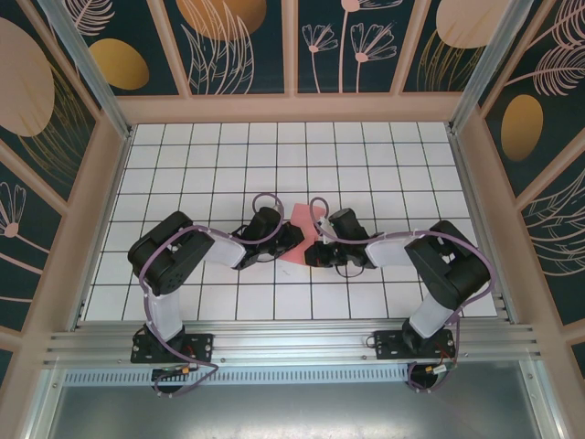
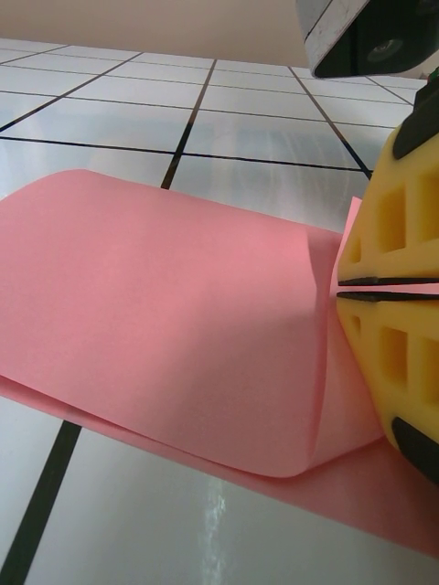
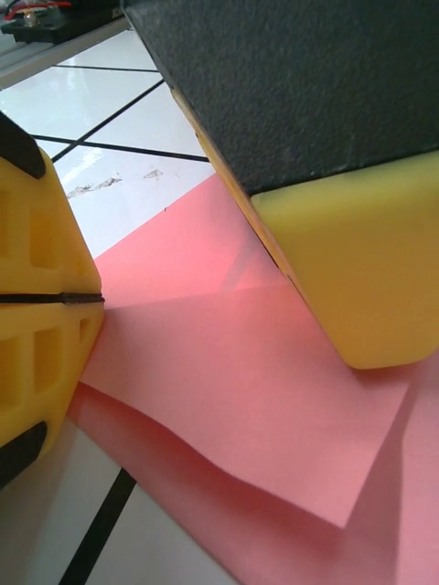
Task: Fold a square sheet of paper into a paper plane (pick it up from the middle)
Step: Fold the triangle a second time at the center of the table.
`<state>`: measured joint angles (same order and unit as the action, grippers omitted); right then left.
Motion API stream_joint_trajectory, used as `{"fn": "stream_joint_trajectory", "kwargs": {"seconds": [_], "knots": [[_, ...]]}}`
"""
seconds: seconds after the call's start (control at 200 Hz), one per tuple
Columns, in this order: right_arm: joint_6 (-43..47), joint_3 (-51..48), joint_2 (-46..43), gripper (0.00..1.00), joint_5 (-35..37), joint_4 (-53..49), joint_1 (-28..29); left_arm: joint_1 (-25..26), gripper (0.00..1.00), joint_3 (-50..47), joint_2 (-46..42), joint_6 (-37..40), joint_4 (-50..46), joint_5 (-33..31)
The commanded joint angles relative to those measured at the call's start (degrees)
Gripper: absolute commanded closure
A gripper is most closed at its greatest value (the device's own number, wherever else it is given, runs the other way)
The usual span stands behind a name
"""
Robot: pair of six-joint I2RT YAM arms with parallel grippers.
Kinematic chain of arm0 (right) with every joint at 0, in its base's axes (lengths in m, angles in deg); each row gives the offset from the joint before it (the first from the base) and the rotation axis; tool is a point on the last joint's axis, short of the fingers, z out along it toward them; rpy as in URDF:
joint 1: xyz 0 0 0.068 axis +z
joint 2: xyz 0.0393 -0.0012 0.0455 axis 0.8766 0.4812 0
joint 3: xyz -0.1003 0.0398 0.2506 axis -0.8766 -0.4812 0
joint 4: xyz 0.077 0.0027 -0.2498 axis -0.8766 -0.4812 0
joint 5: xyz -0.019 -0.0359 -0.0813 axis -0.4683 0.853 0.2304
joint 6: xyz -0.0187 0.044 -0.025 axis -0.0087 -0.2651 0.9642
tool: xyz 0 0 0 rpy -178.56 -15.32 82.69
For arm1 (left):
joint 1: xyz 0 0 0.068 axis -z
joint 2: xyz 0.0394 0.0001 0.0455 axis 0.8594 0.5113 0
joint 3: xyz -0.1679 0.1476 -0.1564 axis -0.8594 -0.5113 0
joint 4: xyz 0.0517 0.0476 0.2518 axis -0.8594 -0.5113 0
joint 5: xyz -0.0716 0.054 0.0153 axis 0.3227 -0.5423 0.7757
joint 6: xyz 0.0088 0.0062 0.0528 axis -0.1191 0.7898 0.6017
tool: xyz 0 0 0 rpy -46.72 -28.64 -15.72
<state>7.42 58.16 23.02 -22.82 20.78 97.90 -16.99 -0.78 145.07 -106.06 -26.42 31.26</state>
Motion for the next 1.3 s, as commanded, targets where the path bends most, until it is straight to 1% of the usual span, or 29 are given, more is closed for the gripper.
{"fn": "stream_joint_trajectory", "kwargs": {"seconds": [0.0,0.1,0.26,0.465,0.63,0.721,0.851,0.941,1.041,1.186,1.296], "knots": [[-1.25,-3.58,0.45,0.89,-1.27,-6.49,-0.74,-0.25,0.85,-0.05,2.32,0.44,-2.13,-0.27],[-0.74,-4.05,-0.56,0.88,-2.76,-7.13,-0.94,-0.25,0.85,0.01,2.43,0.54,-2.31,-0.29],[2.10,-3.46,-2.17,0.87,-1.91,-10.78,-1.03,-0.32,0.86,0.28,2.61,0.67,-2.66,-0.31],[6.63,0.17,-2.84,0.87,4.27,-20.04,-0.42,-0.25,0.86,0.37,2.64,0.68,-2.75,0.03],[8.15,2.74,-3.86,0.87,8.43,-25.25,0.13,-0.27,0.85,0.70,2.69,0.71,-2.80,0.09],[8.18,4.38,-5.47,0.87,9.32,-27.43,0.25,-0.25,0.86,0.80,2.62,0.91,-3.09,0.24],[5.92,5.76,-10.32,0.87,6.84,-24.78,0.16,-0.25,0.86,0.86,2.58,1.06,-3.18,0.61],[3.25,6.61,-10.99,0.87,3.54,-20.95,0.23,-0.25,0.86,0.81,2.43,1.15,-3.17,0.52],[1.25,7.25,-8.86,0.87,0.35,-17.01,0.59,-0.27,0.85,1.14,2.60,1.15,-3.18,0.78],[0.53,8.73,-4.15,0.87,1.14,-15.84,0.80,-0.25,0.85,1.51,2.59,1.19,-3.18,1.14],[0.56,9.76,-1.60,0.87,0.17,-15.53,1.10,-0.27,0.85,1.46,2.51,1.29,-3.21,1.23]]}}
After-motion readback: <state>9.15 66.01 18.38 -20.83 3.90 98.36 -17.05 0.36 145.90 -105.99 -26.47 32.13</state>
